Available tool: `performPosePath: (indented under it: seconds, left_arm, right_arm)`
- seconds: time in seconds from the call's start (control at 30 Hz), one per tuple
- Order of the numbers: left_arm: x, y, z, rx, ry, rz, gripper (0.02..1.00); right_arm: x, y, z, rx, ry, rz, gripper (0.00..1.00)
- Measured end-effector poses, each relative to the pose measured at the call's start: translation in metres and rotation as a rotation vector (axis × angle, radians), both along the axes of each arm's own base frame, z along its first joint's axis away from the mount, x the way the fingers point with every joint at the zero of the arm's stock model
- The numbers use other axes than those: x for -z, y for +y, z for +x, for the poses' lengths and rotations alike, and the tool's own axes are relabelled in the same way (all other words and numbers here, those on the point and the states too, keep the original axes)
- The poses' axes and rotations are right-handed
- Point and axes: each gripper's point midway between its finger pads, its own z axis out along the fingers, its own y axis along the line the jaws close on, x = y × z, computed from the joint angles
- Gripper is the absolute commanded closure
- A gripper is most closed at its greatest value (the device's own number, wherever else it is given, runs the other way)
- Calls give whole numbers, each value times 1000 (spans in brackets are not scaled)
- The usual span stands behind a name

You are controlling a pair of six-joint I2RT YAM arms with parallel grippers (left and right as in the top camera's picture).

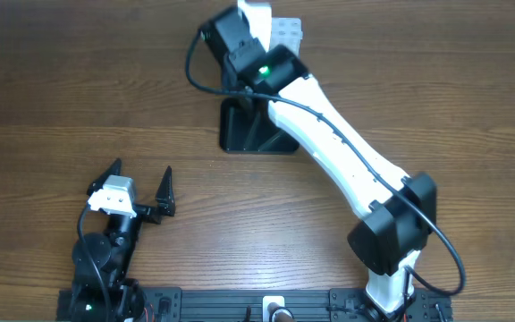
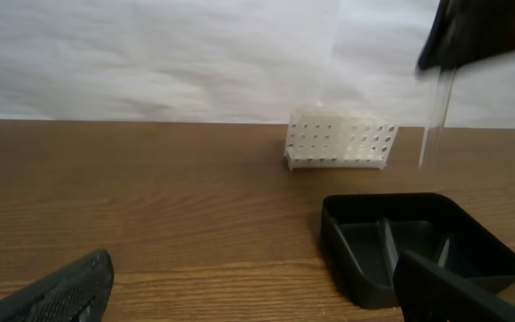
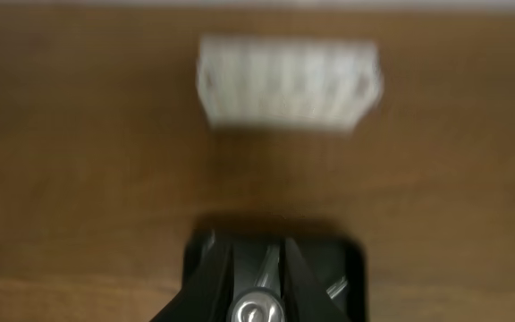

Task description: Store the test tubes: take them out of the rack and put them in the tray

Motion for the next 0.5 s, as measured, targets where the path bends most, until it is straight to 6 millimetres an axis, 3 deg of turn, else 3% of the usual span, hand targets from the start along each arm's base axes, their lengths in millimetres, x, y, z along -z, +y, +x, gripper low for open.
performPosePath:
  seconds: [0.2,0.5]
  left_arm:
    - [0,0,0,0,0,0,18]
    - [0,0,0,0,0,0,18]
  right_arm:
    - [64,1,-16,28,105,34,858]
    - [87,5,-15,90,135,85,851]
